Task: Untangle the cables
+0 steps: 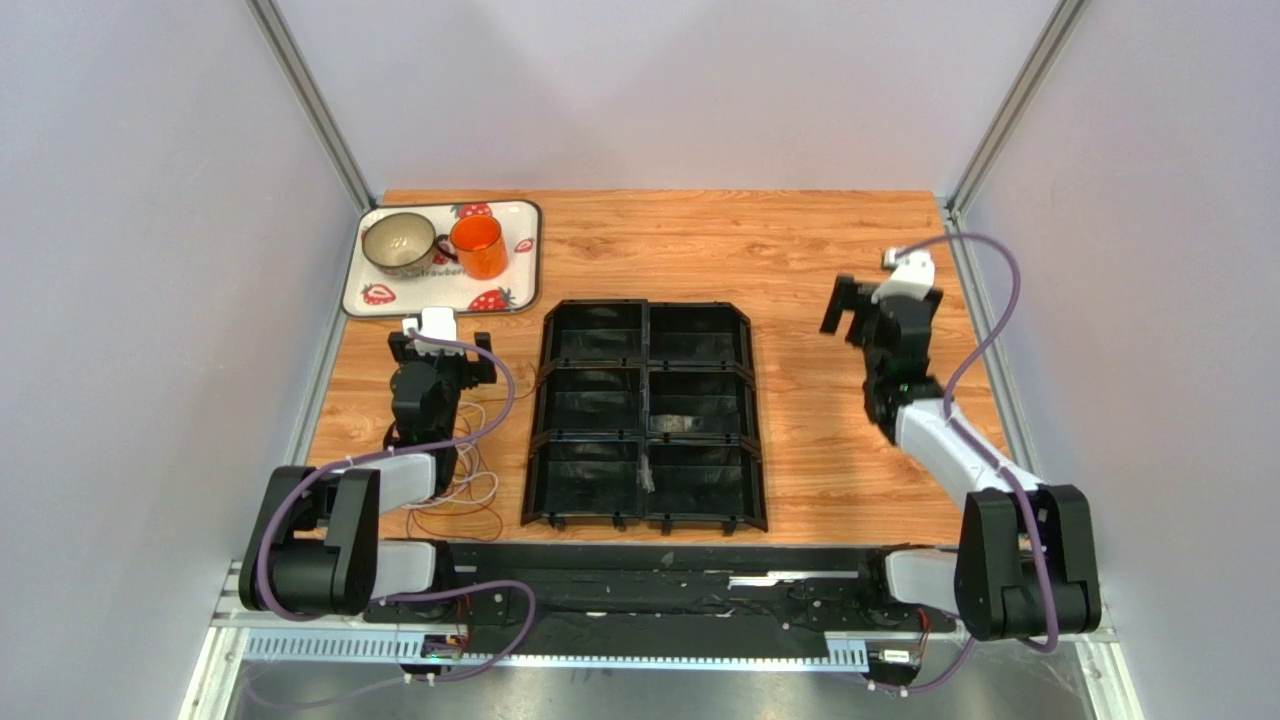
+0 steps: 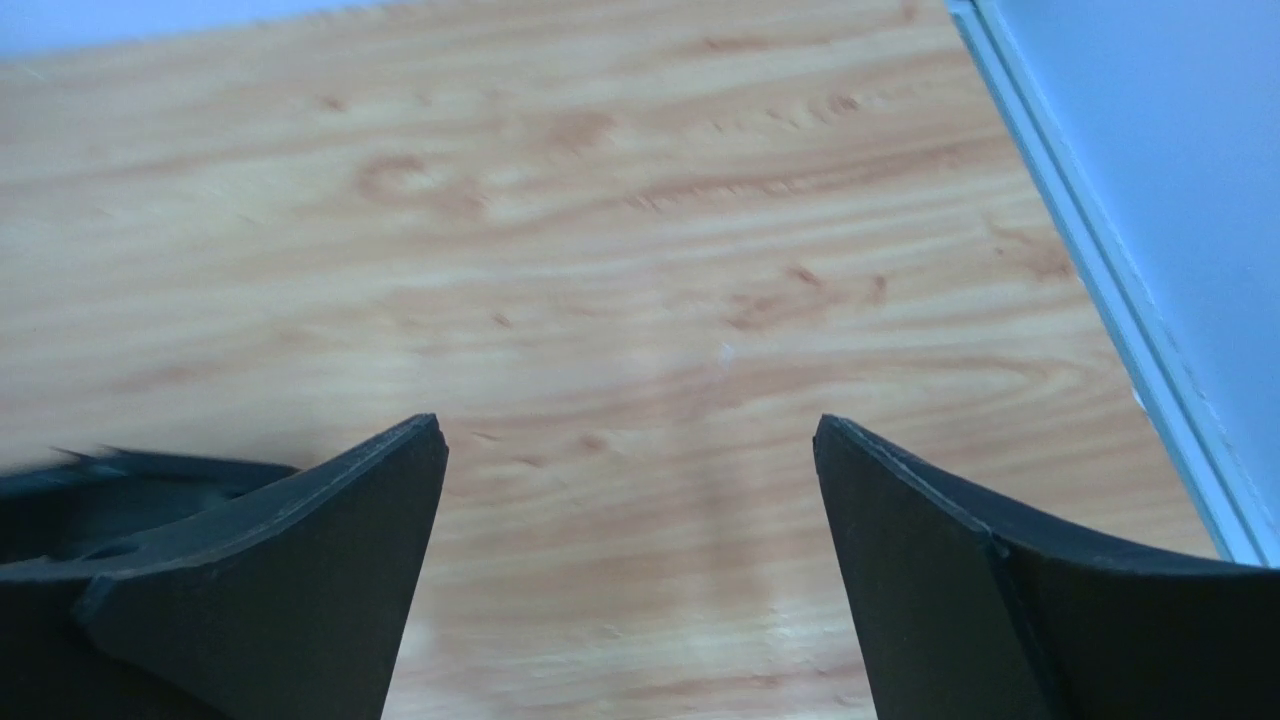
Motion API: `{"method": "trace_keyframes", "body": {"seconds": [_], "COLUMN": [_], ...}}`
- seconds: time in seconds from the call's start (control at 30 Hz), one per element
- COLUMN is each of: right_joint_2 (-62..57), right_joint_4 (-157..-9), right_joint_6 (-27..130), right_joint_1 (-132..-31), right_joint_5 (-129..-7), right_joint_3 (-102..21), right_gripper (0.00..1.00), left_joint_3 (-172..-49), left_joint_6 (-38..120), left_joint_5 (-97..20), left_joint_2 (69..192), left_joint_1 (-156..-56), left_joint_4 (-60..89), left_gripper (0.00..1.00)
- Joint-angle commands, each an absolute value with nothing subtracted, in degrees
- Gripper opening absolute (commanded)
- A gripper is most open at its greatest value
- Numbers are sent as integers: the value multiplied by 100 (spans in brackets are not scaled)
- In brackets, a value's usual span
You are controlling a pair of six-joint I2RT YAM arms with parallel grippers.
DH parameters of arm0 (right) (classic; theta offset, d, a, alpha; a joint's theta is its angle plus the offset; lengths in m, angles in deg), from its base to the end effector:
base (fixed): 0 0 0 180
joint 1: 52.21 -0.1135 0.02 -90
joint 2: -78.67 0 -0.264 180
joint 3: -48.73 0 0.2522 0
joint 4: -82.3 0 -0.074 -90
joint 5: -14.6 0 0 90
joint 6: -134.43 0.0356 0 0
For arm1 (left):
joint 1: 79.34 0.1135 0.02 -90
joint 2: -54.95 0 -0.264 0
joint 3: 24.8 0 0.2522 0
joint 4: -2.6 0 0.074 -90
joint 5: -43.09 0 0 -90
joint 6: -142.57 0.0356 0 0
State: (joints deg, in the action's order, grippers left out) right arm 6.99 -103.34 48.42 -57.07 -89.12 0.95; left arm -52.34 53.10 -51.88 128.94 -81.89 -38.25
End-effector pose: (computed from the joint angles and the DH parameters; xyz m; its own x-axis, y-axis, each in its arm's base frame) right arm 0.2705 0.0145 0.2279 -0.3016 0.0422 -0.9525 0.1635 0.9865 -0.0081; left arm 0.2298 -0.0071 0.1738 -0.0979 0.0136 -0.9951 -0.0409 0.9990 0.0177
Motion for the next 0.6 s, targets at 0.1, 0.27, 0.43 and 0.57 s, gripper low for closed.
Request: {"method": "trace_keyframes", "body": {"seconds": [0.1, 0.27, 0.43, 0.57], "right_joint_2": [198, -896, -272, -87], "right_joint_4": [-7902, -6267, -6084, -5829], "right_joint_6": [7027, 7466, 7256, 7457], "right_joint_1": [-5722, -5370, -5528, -5546], "right_joint_5": [-6942, -6151, -6757, -6889], "right_joint_3": [-1820, -2911, -2919, -3051], "right_gripper": [100, 81, 86, 85], "left_joint_3": [-5394, -5543, -7164, -8460], "left_joint_6": [5388, 5327, 4820, 1610], "left_joint_5": [-5113, -4965, -5558, -7842], "left_joint_2": [12904, 12494, 11068, 10794], "left_joint_1": [-8181, -8093, -8093, -8075], "left_joint_4": [-3963, -3345, -179, 3975], "left_gripper": [99, 99, 99, 99]}}
